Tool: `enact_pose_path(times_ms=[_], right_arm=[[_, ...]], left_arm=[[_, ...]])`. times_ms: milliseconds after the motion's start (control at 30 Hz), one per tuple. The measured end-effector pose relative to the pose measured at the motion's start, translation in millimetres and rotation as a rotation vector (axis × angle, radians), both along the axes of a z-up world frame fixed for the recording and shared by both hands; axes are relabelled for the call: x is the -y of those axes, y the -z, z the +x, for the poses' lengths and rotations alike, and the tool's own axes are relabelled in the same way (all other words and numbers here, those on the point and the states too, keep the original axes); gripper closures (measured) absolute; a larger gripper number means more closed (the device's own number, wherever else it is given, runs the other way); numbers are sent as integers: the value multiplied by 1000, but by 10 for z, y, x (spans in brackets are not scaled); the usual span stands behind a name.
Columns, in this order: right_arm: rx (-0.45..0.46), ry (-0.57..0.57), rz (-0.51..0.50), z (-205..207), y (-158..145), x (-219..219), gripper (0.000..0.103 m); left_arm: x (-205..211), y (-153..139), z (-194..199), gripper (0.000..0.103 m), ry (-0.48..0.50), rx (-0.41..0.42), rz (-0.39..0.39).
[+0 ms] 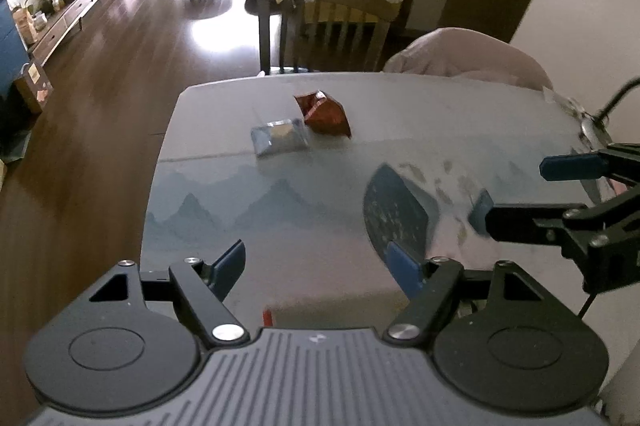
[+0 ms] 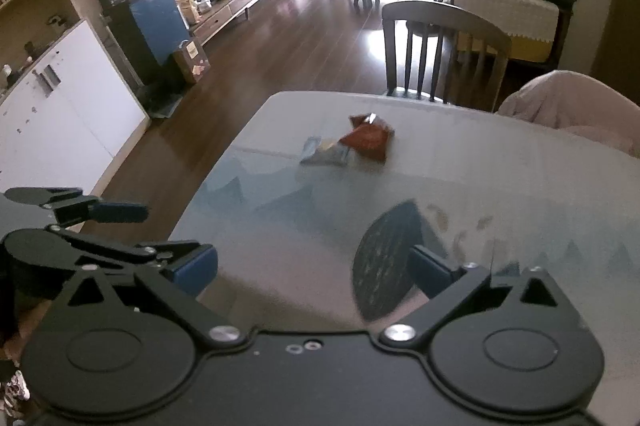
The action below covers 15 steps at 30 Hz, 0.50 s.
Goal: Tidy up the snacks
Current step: 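Move both tools back toward the red bag and blue packet, then grasp the blue cookie packet with the left gripper while the right grasps the red Oreo bag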
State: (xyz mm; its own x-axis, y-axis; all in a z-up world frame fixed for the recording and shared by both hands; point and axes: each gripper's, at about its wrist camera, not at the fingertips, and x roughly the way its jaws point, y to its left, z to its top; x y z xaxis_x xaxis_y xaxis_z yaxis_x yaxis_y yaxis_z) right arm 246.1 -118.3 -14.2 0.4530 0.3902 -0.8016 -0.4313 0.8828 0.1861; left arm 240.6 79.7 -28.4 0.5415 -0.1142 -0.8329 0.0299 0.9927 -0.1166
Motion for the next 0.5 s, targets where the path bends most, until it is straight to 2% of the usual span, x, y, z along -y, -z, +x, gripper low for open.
enact_pose_path(times_ms=[267,500], right_arm=[[-34,33,-7,1031,117,-141,2],[-96,72,-26,1847,515,-275,2]], left_arm=[[-115,110,904,25,-16,-52,-19],[-196,448,1619,25,-25,-103,-20]])
